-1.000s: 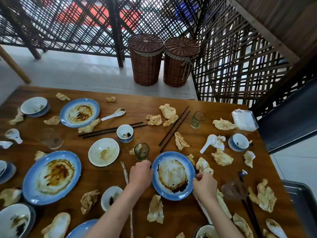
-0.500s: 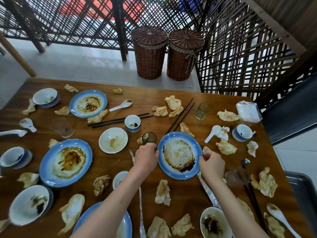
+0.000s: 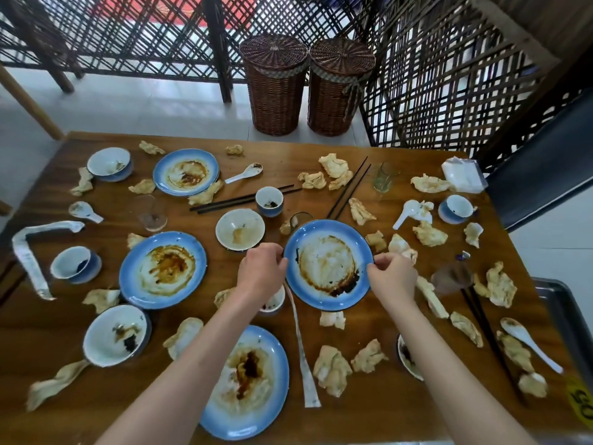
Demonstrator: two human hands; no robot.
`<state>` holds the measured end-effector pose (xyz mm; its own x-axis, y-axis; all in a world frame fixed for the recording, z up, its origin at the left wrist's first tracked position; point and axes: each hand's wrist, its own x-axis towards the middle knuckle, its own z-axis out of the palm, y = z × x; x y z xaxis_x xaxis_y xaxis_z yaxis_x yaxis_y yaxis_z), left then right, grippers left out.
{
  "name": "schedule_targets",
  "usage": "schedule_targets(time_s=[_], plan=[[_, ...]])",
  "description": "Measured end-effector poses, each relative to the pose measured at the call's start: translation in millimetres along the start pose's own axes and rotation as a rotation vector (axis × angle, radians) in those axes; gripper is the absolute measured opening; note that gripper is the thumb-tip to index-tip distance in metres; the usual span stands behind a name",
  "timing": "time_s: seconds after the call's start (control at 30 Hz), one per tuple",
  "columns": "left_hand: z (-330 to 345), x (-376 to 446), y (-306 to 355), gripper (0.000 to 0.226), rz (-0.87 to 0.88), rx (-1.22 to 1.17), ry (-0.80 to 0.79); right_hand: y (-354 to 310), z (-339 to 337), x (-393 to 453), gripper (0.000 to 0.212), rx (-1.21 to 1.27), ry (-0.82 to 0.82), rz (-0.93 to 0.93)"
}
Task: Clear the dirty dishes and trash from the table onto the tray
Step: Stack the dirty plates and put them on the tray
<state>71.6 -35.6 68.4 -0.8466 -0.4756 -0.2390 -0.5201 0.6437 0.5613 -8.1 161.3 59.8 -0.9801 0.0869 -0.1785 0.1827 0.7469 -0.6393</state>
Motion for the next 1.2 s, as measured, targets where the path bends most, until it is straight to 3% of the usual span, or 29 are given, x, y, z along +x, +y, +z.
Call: schedule_targets(time_s=[0.1, 0.27, 0.37, 0.5, 0.6, 0.9, 1.2], plan=[[-14, -20, -16, 0.025, -0.002, 0.022, 0.012, -1, 5, -24, 0.004, 0.026, -0.044, -0.002], [-30, -65, -48, 0.033, -0.029, 0.027, -0.007, 1, 20, -72, 0.013, 0.037, -0.091, 0.012], [-34, -91, -71, 0.024, -0.067, 0.051, -0.019, 6, 31, -102, 0.024, 0.03, -0.125, 0.012], [-34, -120, -98, 0.035, -0.107, 0.076, 0.0, 14, 47, -133, 0.011, 0.033, -0.172, 0.015], [-33, -133, -115, 0.017, -0.136, 0.107, 0.009, 18, 57, -151, 0.002, 0.034, -0.193, 0.039], [-14, -158, -151, 0.017, -0.266, 0.182, 0.023, 33, 90, -192, 0.013, -0.058, -0.217, 0.04], [2, -151, -159, 0.018, -0.281, 0.197, 0.039, 36, 104, -198, 0.006, -0.143, -0.175, 0.079]])
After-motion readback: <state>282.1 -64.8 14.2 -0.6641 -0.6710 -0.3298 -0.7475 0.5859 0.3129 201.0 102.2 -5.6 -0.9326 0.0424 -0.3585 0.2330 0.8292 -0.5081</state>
